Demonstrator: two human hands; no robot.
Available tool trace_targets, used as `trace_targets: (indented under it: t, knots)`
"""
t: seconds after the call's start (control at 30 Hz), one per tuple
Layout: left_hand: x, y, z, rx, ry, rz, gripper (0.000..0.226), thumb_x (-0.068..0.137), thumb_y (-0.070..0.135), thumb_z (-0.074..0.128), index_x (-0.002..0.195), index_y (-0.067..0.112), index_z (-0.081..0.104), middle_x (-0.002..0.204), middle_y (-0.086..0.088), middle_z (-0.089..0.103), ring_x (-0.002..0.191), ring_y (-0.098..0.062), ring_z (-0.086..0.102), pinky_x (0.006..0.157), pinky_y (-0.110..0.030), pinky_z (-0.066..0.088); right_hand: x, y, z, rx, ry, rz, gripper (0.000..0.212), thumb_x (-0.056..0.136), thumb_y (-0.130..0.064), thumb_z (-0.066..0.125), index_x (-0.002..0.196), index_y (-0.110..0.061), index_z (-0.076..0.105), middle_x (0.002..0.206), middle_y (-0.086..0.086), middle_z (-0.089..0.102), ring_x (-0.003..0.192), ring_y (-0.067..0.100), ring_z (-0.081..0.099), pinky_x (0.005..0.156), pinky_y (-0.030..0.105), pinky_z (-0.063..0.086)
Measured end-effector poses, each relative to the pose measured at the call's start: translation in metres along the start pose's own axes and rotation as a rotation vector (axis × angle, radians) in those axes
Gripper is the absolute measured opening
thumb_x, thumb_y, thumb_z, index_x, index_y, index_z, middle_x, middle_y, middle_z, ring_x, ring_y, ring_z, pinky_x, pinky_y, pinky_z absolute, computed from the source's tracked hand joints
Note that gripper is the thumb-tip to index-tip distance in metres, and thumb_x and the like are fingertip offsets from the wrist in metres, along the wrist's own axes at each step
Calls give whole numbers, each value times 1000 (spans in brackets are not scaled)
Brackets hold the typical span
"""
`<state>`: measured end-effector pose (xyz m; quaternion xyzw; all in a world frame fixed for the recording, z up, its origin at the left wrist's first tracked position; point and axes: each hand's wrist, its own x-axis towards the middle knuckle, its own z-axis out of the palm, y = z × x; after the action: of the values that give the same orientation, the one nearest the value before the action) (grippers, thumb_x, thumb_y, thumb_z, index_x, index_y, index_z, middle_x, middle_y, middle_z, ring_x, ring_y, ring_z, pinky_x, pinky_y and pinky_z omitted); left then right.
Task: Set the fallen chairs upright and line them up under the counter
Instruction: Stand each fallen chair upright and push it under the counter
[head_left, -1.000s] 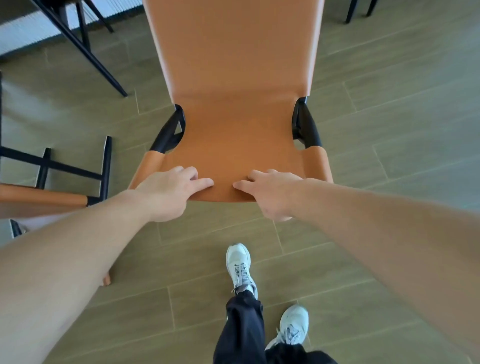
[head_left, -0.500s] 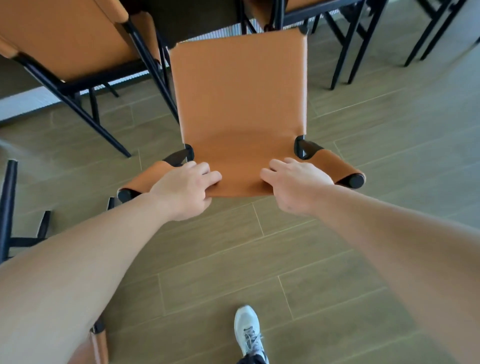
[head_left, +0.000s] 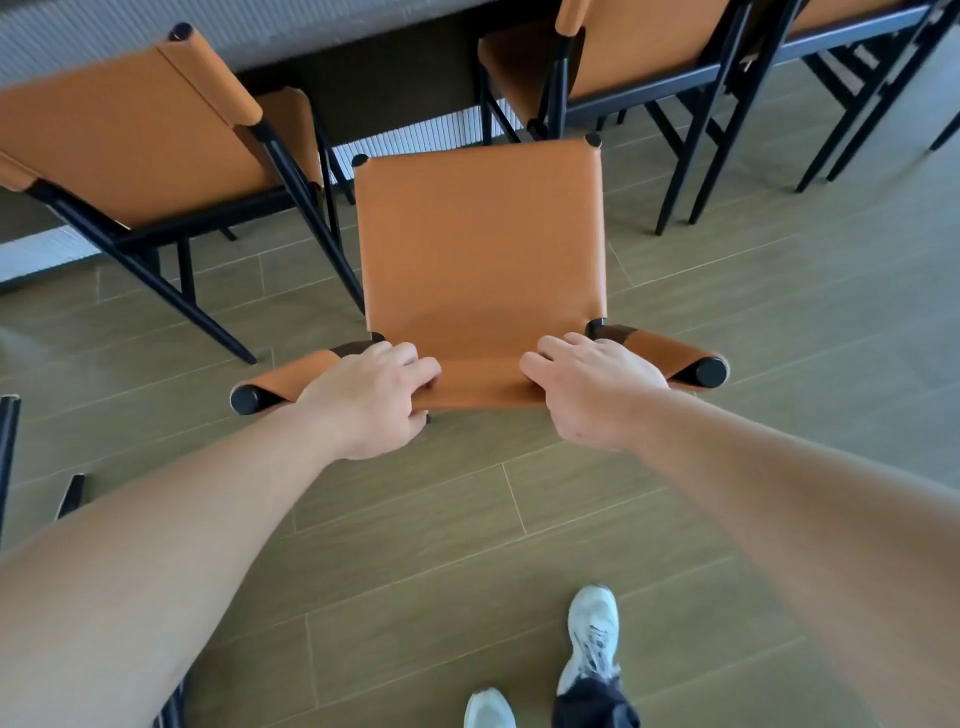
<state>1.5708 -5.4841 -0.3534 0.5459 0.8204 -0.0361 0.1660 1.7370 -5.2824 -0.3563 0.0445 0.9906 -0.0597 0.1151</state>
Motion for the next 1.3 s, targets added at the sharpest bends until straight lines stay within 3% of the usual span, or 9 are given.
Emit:
trace_targets:
  t: [0.2, 0.7, 1.03, 1.3]
  knots:
    - [22, -9, -18, 2, -28, -53, 17, 94, 31, 51, 111, 29, 51, 97, 8, 43, 94, -17, 41, 78, -40, 47, 19, 17, -12, 51, 15, -43, 23, 85, -6, 45, 97, -24, 38, 88, -4, 35, 80, 21, 37, 66, 35, 33]
    - [24, 0, -22, 11, -53, -105, 18, 94, 34, 53, 111, 29, 53, 100, 8, 47, 90, -16, 44, 79, -38, 47, 17, 28, -16, 188, -48, -79, 30, 81, 0, 44, 91, -23, 28, 85, -4, 30, 79, 22, 33, 68, 35, 30]
    - [6, 7, -14, 95, -89, -103, 31, 89, 14, 50, 117, 25, 48, 106, 5, 45, 92, -20, 41, 76, -37, 47, 4, 9, -8, 75, -14, -64, 35, 74, 6, 47, 91, -19, 29, 86, 1, 34, 78, 24, 35, 66, 35, 32]
    - [-20, 18, 1, 46, -103, -71, 23, 99, 21, 45, 121, 27, 49, 104, 4, 48, 91, -20, 41, 76, -41, 49, -20, -12, -2, -16, -80, -91, 35, 79, 3, 50, 94, -20, 28, 86, 1, 31, 74, 23, 36, 62, 36, 30]
